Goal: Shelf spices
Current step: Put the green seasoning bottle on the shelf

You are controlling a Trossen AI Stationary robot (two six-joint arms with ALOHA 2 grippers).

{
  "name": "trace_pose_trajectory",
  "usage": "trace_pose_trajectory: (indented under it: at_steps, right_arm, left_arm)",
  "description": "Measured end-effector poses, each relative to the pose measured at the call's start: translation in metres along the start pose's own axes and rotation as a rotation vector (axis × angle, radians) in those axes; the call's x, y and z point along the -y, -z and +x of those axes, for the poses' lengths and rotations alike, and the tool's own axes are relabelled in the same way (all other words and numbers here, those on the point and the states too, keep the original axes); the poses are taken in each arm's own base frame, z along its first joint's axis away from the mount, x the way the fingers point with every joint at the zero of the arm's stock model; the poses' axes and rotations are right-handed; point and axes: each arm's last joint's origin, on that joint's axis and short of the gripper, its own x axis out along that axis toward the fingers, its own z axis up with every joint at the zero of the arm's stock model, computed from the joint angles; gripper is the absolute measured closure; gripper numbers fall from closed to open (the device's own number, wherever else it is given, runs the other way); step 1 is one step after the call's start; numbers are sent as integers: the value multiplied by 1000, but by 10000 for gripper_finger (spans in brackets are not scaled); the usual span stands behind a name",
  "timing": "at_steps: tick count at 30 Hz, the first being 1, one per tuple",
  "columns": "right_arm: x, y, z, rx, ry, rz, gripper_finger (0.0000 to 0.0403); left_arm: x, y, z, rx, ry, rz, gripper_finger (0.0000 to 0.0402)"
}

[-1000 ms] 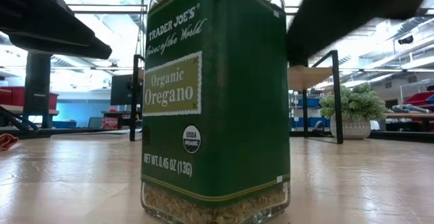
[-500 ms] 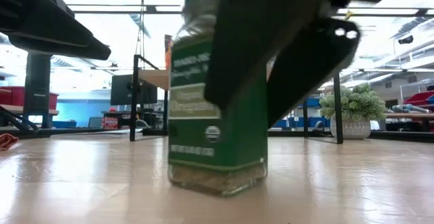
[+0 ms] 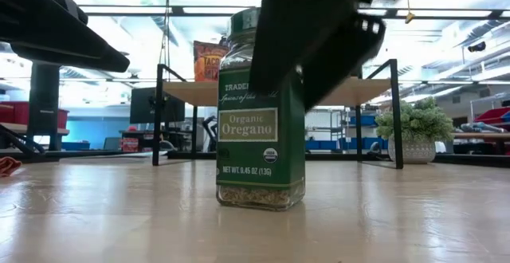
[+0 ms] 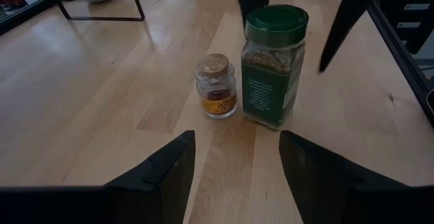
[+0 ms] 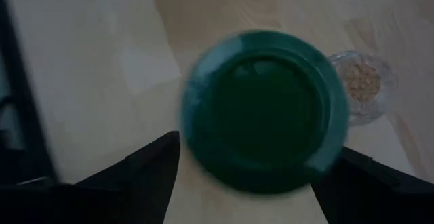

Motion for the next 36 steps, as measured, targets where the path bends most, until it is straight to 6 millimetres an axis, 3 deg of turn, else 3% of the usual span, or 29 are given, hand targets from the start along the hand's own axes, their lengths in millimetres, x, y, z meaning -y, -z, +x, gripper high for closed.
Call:
trace_pose_trajectory:
  at_steps: [16,27,36]
  right_arm:
    - [-4,-11,-2,57,-79,-31,122]
    - [-3,-12,-2,87,-54,-159,182]
    - [-3,-14,-6,99,-60,-229,201]
  left_arm:
    - [0,0,0,1,0,-1,183]
    - [0,0,0,1,0,-1,183]
    - [0,0,0,1,0,0,183]
